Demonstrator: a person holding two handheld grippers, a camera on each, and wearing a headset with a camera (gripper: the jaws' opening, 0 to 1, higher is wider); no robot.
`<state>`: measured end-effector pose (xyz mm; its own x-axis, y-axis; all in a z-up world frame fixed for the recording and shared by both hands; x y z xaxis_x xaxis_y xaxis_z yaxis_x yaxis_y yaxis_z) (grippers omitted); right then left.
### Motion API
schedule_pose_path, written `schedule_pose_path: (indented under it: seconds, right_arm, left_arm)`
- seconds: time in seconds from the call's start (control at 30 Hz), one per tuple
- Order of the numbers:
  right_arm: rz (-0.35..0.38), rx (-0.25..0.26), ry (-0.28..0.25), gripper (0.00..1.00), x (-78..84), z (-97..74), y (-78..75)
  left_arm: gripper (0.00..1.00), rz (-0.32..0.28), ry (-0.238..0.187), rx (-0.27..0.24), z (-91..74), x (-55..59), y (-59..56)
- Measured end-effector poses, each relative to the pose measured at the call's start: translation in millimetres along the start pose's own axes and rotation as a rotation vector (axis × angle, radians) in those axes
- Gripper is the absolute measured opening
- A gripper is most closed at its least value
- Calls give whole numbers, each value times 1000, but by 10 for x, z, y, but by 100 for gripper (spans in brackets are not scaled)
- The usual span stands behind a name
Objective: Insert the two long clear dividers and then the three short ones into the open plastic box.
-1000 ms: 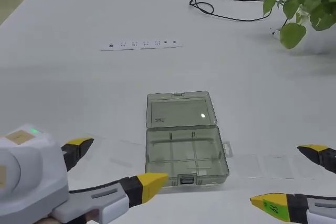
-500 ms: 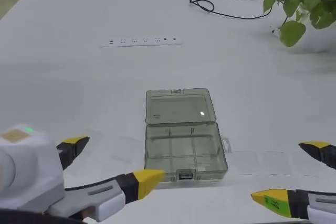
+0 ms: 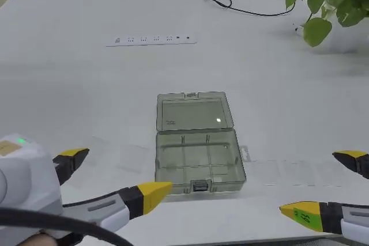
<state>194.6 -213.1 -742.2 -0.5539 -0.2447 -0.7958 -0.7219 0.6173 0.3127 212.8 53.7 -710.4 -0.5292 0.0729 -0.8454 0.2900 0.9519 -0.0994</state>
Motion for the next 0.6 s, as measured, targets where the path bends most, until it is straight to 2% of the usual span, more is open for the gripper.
schedule_pose_path:
  seconds: [0.6]
  right_arm:
    - [-7, 2, 16, 100, -15, -3, -6]
  left_arm:
    - [99, 0, 18, -10, 42, 57, 70]
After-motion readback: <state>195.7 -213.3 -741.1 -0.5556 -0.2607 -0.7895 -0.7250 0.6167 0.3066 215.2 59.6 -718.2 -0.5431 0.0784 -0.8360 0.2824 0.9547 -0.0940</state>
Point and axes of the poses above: the centre of the closed fingertips' face, and the gripper's own axes: z roughly forward along the fingers, y roughly to its left, x roughly out of its underside, the point moved 1 cm from there along -z, roughly backward along the fingers, and after that the axes turned 15 degrees about -x, right-handed, at the moved point
